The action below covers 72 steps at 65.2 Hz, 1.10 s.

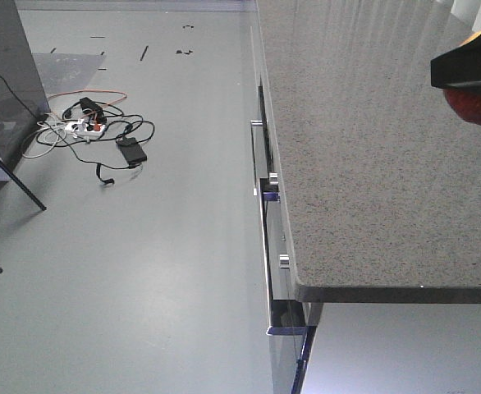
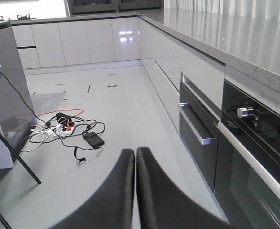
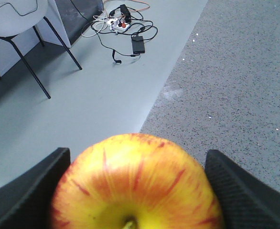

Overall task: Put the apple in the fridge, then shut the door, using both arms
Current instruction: 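Lift the apple off the countertop with the right gripper, then drive the base away from the counter holding the apple in the right gripper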

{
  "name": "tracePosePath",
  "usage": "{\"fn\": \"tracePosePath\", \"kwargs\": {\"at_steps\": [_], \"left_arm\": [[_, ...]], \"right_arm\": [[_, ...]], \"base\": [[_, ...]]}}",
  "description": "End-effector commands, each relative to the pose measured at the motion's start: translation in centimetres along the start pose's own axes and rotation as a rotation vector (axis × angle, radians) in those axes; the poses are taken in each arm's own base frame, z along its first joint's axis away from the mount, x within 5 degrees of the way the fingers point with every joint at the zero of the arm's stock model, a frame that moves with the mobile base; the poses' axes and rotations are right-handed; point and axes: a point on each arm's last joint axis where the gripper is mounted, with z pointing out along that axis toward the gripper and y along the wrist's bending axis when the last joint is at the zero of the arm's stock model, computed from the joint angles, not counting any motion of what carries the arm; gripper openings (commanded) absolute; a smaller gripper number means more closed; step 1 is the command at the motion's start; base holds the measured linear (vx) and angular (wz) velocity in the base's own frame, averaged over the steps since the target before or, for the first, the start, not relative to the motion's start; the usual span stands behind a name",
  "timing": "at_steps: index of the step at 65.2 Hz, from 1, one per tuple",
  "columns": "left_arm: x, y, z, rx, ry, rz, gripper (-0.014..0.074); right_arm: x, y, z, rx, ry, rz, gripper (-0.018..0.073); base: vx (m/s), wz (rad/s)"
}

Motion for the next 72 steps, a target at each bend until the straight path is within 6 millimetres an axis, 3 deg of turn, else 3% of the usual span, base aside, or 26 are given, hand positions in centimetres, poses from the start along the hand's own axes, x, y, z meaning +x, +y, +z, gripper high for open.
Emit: {"fn": "tracePosePath", "kwargs": {"at_steps": [1, 30, 72], "left_arm": [[-0.21, -0.07, -0.04, 0.01, -0.072, -0.008, -0.0008], [-0.21, -0.07, -0.04, 0.01, -0.072, -0.007, -0.0008], [-0.21, -0.07, -0.04, 0.01, -0.072, -0.007, -0.0008]], "right_arm": [[-1.28, 0.32, -1.44, 0.017, -0.115, -0.009, 0.0179], [-1.27, 0.32, -1.44, 0.017, -0.115, -0.009, 0.0179], [-1.28, 0.32, -1.44, 0.017, -0.115, -0.009, 0.0179]], "base": [[0.0, 0.05], [0.0, 0.17], [-0.01, 0.46]]}}
